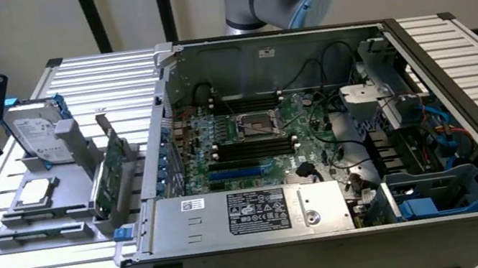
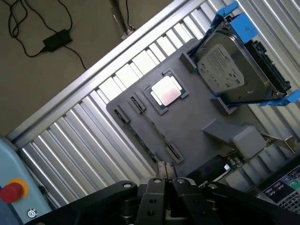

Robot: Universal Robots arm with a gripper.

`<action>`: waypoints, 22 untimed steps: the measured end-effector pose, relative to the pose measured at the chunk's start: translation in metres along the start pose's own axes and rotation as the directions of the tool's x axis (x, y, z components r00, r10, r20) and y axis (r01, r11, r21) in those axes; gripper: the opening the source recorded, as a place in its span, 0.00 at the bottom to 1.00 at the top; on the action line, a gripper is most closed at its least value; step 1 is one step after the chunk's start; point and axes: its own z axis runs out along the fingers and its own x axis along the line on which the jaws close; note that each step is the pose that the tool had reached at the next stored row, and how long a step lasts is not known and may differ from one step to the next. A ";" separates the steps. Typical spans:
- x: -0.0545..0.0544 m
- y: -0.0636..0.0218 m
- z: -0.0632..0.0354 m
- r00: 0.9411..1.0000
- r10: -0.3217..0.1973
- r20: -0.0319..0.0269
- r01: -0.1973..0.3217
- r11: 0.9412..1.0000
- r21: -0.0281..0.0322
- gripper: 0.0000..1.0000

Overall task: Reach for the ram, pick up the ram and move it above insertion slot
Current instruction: 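Pick up the ram and move it above insertion slot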

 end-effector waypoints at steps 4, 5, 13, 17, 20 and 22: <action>0.000 -0.0001 0.0009 0.997 -0.074 -0.002 0.074 0.997 0.000 0.11; 0.000 -0.0001 0.0011 0.996 -0.092 -0.003 0.092 0.996 0.000 0.11; 0.000 -0.0001 0.0029 0.972 -0.234 -0.008 0.234 0.972 -0.001 0.11; 0.000 -0.0002 0.0037 0.952 -0.306 -0.010 0.306 0.952 -0.001 0.11; 0.000 -0.0002 0.0044 0.934 -0.356 -0.012 0.356 0.934 -0.002 0.11; 0.000 -0.0002 0.0048 0.921 -0.390 -0.013 0.390 0.921 -0.002 0.11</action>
